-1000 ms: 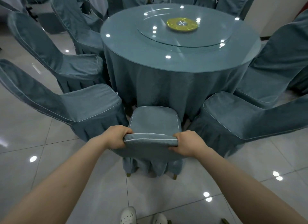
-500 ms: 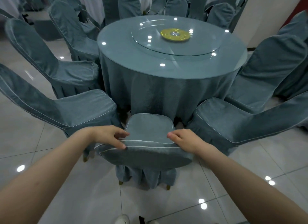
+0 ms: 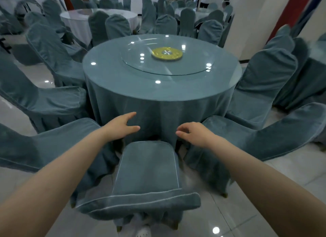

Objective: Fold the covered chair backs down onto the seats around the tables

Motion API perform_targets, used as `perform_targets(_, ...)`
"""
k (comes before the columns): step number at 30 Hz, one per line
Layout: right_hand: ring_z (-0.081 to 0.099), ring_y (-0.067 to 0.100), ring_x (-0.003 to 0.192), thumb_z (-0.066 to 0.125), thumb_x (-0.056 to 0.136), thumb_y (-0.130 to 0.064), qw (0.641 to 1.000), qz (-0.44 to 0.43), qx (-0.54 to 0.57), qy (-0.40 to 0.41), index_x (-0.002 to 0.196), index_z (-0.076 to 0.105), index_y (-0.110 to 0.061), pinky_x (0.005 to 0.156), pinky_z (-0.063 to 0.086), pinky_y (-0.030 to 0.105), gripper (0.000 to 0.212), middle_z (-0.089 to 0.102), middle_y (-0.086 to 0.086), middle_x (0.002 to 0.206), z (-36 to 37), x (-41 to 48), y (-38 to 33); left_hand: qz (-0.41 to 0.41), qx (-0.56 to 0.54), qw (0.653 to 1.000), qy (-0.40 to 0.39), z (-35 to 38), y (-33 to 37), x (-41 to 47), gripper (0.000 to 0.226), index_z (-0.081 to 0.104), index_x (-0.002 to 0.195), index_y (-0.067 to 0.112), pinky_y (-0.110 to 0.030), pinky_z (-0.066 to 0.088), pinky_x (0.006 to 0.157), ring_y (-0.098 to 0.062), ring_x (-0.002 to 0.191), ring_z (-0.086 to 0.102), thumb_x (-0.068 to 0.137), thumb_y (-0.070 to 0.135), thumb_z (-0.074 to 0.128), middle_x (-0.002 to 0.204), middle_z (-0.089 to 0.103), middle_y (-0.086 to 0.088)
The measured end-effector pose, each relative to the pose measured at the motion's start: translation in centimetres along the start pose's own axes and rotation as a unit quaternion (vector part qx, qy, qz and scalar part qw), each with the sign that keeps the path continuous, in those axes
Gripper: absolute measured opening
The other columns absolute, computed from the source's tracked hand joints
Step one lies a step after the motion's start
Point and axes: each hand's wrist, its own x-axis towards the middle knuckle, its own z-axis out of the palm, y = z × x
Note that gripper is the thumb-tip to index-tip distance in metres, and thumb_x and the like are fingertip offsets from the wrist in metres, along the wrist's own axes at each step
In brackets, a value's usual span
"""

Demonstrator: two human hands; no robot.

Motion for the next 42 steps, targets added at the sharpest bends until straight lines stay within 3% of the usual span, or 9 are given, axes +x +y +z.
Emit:
perform_targets(11, 0.056, 0.012, 0.114, 0.05, 0.092, -0.05, 0.998, 0.062, 0.001, 0.024, 0.126, 0.059, -0.024, 0.091, 0.04, 0.025, 0.043, 0.062, -0.006, 0.124, -4.7, 9.0, 1.7, 0.056, -0.004, 0.998, 0.02, -4.3, 3.0, 12.0, 0.073, 0.018, 0.149, 0.028, -0.025, 0.028, 0.099, -0.016, 0.138, 0.031, 0.09, 0.04, 0.057, 0.154, 0.027, 0.002)
perform_targets(16, 0.054, 0.013, 0.117, 0.048, 0.092, -0.052, 0.997, 0.063, -0.031, -0.008, 0.129, 0.055, -0.024, 0.091, 0.038, 0.025, 0.047, 0.06, -0.008, 0.128, -5.6, 13.3, 2.2, 0.059, -0.006, 0.998, 0.02, -5.4, 3.4, 14.6, 0.075, 0.014, 0.151, 0.025, -0.028, 0.022, 0.11, -0.014, 0.142, 0.022, 0.091, 0.038, 0.057, 0.156, 0.021, 0.004)
perform_targets(24, 0.047, 0.018, 0.127, 0.049, 0.091, -0.052, 0.998, 0.025, -0.04, -0.041, 0.137, 0.046, -0.024, 0.102, 0.038, 0.033, 0.053, 0.051, -0.004, 0.139, -6.4, 20.0, 4.7, 0.057, 0.023, 0.997, 0.041, -4.4, 5.3, 17.8, 0.081, 0.005, 0.151, 0.029, -0.029, 0.02, 0.111, -0.012, 0.142, 0.019, 0.089, 0.042, 0.057, 0.158, 0.013, 0.007)
perform_targets(32, 0.036, 0.015, 0.136, 0.053, 0.091, -0.051, 0.998, -0.027, 0.034, -0.054, 0.145, 0.033, -0.023, 0.111, 0.031, 0.034, 0.064, 0.039, -0.005, 0.149, -7.0, 22.4, 12.8, -0.015, 0.07, 0.997, 0.035, 0.9, 9.3, 21.0, 0.088, -0.002, 0.151, 0.023, -0.042, 0.014, 0.118, -0.013, 0.145, 0.008, 0.089, 0.039, 0.059, 0.159, 0.002, 0.002)
perform_targets(42, 0.033, 0.014, 0.138, 0.052, 0.092, -0.049, 0.995, 0.015, 0.099, -0.024, 0.147, 0.031, -0.022, 0.109, 0.027, 0.027, 0.064, 0.034, -0.003, 0.152, -10.6, 20.0, 23.9, 0.015, 0.094, 0.995, -0.015, 7.5, 16.7, 29.1, 0.089, -0.003, 0.151, 0.023, -0.032, 0.008, 0.118, -0.011, 0.145, 0.002, 0.089, 0.042, 0.058, 0.159, -0.002, 0.003)
